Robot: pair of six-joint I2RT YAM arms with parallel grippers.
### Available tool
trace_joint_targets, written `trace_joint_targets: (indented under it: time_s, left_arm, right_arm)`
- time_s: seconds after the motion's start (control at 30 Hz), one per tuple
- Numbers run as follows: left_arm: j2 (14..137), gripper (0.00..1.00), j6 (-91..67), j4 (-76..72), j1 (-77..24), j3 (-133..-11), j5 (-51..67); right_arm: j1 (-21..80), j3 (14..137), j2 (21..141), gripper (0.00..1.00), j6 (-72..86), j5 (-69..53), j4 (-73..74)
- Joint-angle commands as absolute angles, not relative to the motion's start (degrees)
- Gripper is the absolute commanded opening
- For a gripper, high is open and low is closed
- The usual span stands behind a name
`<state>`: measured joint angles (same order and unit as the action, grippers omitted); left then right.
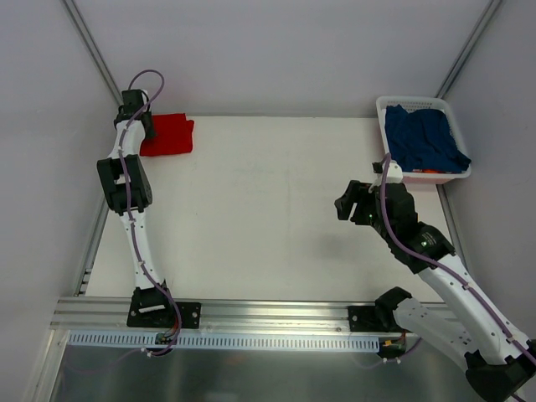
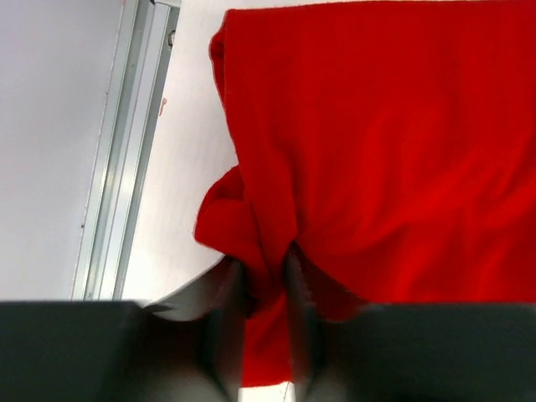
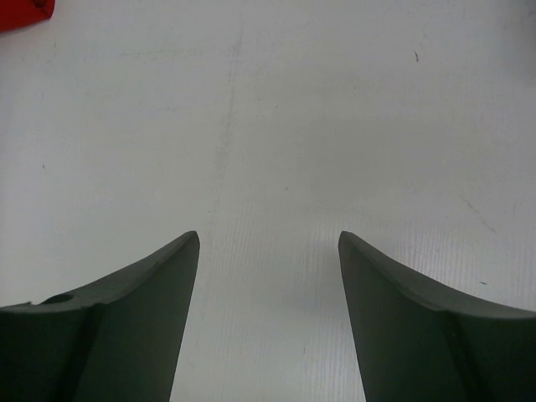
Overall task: Fold and stack the t-shirts
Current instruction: Put the neatly folded tshirt into the corner of the board with the left arm
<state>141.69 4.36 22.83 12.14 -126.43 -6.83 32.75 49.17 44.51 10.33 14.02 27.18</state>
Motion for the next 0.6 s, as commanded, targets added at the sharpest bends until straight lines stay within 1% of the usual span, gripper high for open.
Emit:
trace_joint_targets:
  time_s: [0.0, 0.03, 0.07, 0.1, 0.13, 0.23, 0.27, 0.4, 0.57]
  left_arm:
    - [141.24, 0.25, 5.36, 20.66, 13.01, -128.23, -6.85]
    - [141.15, 0.46, 5.19, 20.65, 13.09, -128.15, -7.12]
    - [140.98, 0.56, 5.10, 20.57, 13.01, -128.06, -7.90]
    - [140.89, 0.62, 5.10, 20.48, 13.01, -127.80, -8.08]
    - [140.54, 0.75, 5.10, 20.48, 13.01, -127.62, -8.17]
    - [139.84, 0.95, 4.92, 20.04, 13.01, -126.74, -8.70]
    - [139.40, 0.99, 4.83, 19.95, 13.01, -126.56, -8.79]
    - [137.90, 0.99, 4.05, 19.69, 13.01, -125.07, -9.40]
    - [133.08, 0.99, 2.46, 19.34, 12.57, -121.56, -9.23]
  right_arm:
    - [32.43, 49.75, 44.39, 0.71, 10.28, 13.89, 24.87]
    - [32.52, 49.66, 44.30, 0.71, 10.28, 13.80, 24.79]
    - [32.52, 49.66, 44.30, 0.71, 10.28, 13.80, 24.79]
    - [32.52, 49.57, 44.30, 0.71, 10.20, 13.80, 24.87]
    - [32.43, 49.57, 44.38, 0.71, 10.20, 13.80, 24.87]
    - [32.52, 49.40, 44.65, 0.71, 10.20, 13.71, 24.70]
    - [32.52, 49.22, 44.65, 0.71, 10.20, 13.62, 24.61]
    - [32.52, 48.87, 44.56, 0.71, 10.11, 13.71, 24.43]
    - [32.52, 48.34, 44.47, 0.74, 10.11, 14.32, 24.35]
